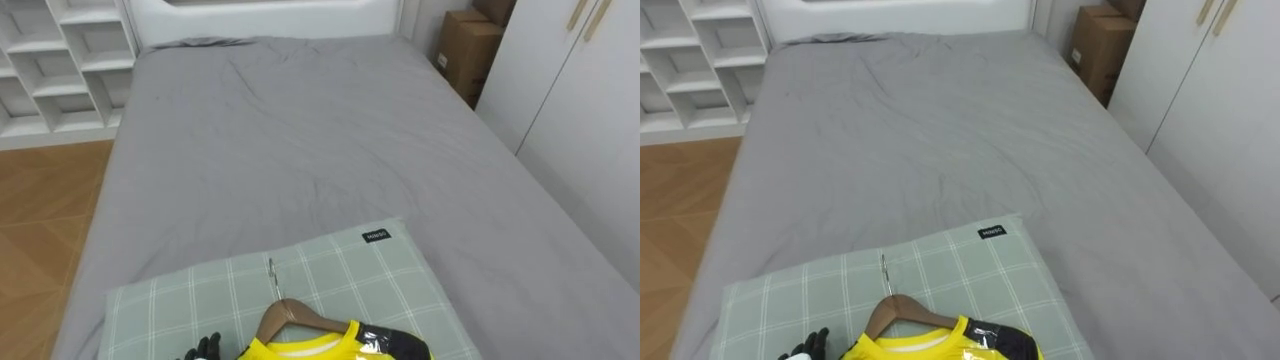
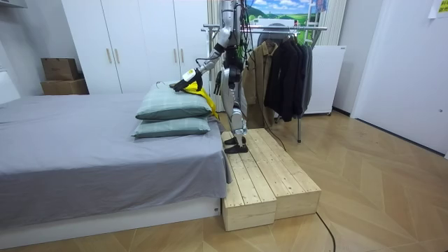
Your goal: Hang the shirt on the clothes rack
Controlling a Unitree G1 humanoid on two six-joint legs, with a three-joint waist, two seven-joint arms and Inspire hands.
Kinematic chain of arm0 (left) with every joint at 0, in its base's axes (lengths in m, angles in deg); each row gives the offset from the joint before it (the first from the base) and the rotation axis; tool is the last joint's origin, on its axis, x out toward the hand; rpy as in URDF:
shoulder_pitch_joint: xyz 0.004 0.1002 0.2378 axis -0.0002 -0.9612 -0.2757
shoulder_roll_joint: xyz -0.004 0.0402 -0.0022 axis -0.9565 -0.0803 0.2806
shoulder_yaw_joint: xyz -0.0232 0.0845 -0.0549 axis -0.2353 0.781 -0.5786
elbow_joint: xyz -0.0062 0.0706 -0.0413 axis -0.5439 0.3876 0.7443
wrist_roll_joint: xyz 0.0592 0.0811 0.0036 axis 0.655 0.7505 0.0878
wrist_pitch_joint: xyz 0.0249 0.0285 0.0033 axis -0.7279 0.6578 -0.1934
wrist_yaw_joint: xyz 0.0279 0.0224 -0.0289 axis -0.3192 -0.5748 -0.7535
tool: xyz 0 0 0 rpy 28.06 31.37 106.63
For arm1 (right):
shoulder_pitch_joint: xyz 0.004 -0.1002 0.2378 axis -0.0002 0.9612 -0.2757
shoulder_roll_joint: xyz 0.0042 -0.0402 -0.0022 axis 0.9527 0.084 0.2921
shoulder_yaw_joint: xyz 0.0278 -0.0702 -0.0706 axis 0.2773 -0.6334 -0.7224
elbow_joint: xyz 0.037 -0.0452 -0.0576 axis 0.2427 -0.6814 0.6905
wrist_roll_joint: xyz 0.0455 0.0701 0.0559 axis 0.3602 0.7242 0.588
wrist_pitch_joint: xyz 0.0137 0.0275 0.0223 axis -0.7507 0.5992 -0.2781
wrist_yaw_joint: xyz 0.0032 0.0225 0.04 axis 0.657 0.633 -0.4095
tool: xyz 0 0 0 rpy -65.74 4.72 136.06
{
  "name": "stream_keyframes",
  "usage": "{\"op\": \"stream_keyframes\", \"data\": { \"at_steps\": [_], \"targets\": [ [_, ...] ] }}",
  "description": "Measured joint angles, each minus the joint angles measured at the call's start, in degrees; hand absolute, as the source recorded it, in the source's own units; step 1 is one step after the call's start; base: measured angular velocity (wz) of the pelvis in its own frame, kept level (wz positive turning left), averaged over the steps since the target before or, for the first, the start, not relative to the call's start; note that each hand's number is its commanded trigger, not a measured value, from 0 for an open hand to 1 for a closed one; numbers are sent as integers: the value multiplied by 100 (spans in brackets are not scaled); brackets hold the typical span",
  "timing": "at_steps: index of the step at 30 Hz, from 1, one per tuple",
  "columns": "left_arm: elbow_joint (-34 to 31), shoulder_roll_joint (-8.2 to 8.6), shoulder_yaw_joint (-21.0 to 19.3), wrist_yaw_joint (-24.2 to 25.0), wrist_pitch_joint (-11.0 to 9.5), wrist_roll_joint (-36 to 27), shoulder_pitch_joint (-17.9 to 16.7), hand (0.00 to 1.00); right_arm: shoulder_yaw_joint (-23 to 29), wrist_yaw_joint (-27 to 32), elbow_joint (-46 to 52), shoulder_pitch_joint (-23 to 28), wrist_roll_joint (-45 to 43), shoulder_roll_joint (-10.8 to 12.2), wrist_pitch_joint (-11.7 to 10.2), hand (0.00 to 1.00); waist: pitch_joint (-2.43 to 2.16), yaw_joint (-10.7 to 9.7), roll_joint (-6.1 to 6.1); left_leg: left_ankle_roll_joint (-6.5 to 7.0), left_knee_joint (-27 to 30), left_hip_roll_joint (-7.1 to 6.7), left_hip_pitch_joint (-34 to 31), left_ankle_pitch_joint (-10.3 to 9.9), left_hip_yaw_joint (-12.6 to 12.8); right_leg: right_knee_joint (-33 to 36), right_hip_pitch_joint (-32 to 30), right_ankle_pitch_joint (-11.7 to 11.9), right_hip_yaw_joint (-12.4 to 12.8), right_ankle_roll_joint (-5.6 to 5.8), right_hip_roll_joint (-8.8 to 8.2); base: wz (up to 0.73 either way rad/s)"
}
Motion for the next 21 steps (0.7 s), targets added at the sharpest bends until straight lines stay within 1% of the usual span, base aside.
{"op": "stream_keyframes", "data": {
  "at_steps": [9, 16, 21],
  "targets": [
    [25, -39, 211, 130, -2, 1, 43, 0, -1, -80, -14, -60, -97, 15, 10, 0, 29, -10, -42, 0, -4, -1, -17, 0, -14, 0, -7, 0, -3, 0, -1, 0],
    [25, -87, 544, 346, 5, -4, 62, 0, 1, -80, 7, -133, -392, 15, 9, 0, 34, -16, -46, 0, 12, -6, -64, 0, -24, 4, -18, 0, 16, 0, -3, 0],
    [24, -115, 593, 445, 6, -2, 96, 0, 1, -80, 7, -153, -425, 15, 9, 0, 33, -16, -40, 0, 25, -6, -109, 0, -32, 4, -50, 0, 13, 0, -4, 0]
  ]
}}
